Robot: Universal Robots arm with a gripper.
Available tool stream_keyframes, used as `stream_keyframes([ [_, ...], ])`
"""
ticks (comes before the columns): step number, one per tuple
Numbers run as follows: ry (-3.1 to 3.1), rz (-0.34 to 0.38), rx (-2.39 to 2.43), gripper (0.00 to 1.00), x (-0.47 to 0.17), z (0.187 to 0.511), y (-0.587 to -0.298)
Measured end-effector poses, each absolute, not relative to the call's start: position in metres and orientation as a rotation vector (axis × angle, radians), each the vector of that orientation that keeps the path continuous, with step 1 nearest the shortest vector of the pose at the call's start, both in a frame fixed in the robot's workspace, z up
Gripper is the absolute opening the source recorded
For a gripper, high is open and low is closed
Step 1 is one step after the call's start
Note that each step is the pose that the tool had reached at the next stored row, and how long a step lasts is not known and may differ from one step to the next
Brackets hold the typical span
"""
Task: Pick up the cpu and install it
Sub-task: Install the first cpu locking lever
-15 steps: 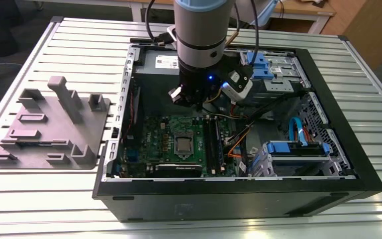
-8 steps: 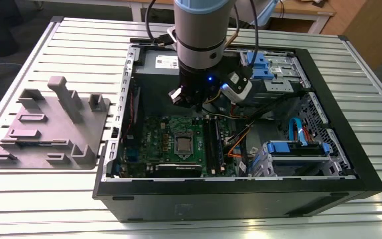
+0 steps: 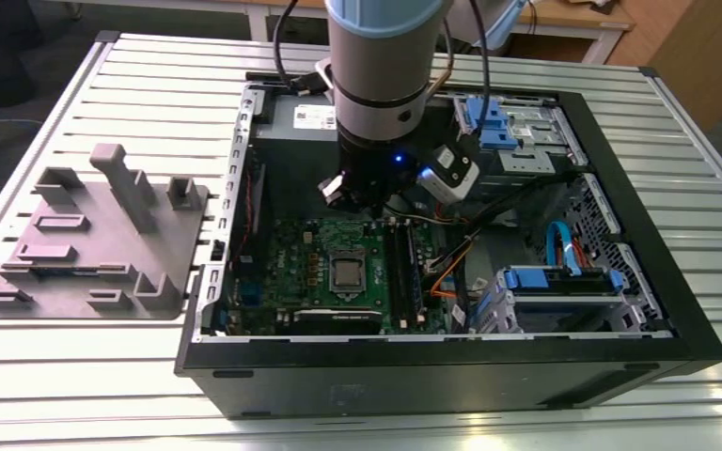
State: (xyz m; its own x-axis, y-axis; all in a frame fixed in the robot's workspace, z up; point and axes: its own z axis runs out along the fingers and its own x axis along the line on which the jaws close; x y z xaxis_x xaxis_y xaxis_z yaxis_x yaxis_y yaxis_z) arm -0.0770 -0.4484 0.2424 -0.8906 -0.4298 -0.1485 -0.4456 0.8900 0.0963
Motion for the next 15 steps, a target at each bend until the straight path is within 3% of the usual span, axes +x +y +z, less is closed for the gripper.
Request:
stream_keyframes([
  [15, 2.941, 0.166, -0.671, 0.11, -0.077, 0.242, -0.477],
])
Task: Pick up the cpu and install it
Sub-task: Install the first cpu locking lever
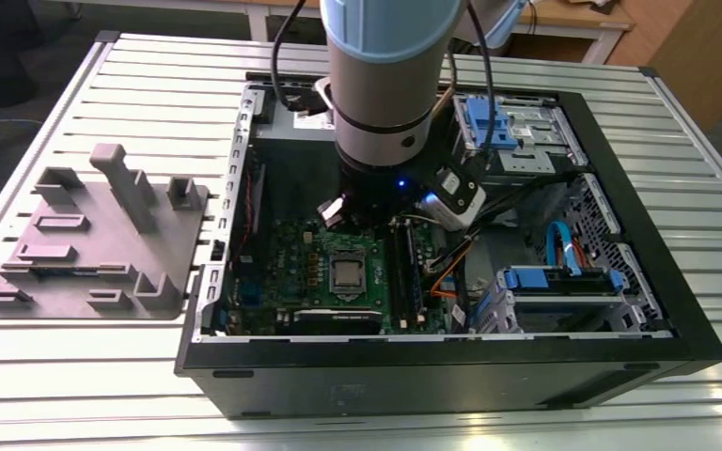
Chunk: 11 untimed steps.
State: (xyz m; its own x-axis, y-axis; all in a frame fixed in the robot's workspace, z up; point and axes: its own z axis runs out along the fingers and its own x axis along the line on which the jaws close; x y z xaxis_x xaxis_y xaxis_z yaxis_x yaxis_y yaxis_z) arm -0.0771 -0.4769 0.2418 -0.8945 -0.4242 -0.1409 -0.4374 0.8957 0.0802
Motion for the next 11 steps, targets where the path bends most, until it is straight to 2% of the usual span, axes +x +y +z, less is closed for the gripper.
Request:
stream_keyframes([
  [11, 2.952, 0.144, -0.639, 0.11, -0.077, 0.2384, -0.4868],
])
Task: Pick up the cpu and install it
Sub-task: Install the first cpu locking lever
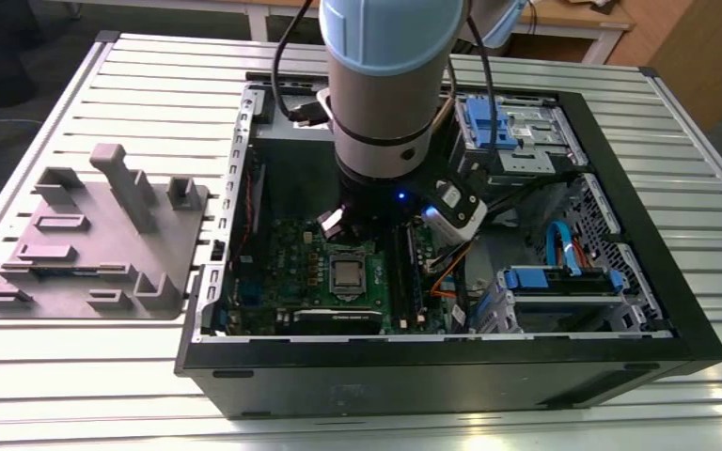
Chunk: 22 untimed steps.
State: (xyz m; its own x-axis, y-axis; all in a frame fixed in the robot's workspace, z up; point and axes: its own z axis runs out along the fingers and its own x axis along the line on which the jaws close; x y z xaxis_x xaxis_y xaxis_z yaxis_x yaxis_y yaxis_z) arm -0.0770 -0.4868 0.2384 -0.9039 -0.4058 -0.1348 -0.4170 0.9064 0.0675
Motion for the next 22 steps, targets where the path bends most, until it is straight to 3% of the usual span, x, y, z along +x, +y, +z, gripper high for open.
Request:
stream_keyframes([
  [12, 2.953, 0.141, -0.635, 0.11, -0.077, 0.236, -0.487],
  [22, 2.971, 0.079, -0.588, 0.11, -0.08, 0.226, -0.487],
])
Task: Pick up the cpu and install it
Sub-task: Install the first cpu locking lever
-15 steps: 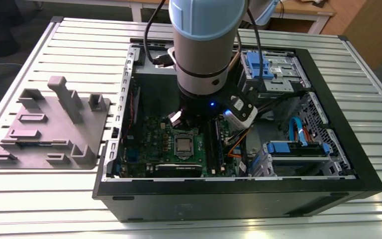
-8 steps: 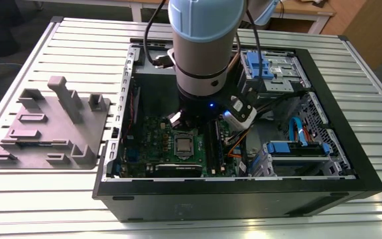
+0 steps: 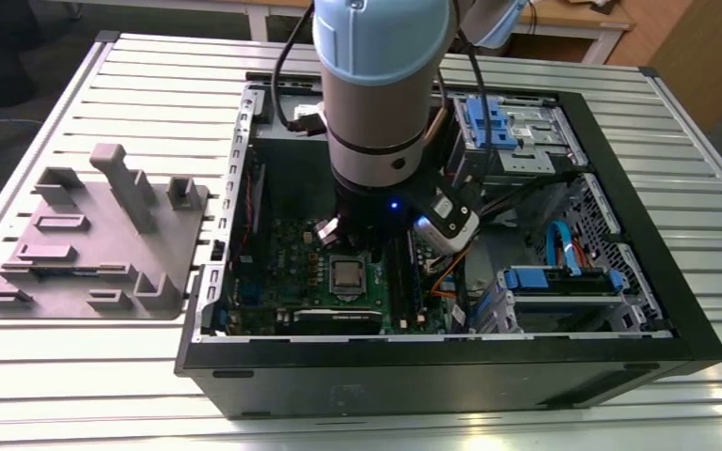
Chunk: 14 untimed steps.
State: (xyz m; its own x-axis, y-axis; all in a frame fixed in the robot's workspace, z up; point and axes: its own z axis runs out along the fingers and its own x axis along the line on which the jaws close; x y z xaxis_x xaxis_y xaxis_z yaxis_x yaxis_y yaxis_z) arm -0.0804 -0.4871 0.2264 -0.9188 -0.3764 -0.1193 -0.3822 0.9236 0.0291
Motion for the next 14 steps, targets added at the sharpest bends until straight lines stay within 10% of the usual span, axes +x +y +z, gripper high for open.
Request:
stream_keyframes([
  [14, 2.973, 0.067, -0.566, 0.11, -0.0804, 0.217, -0.4871],
])
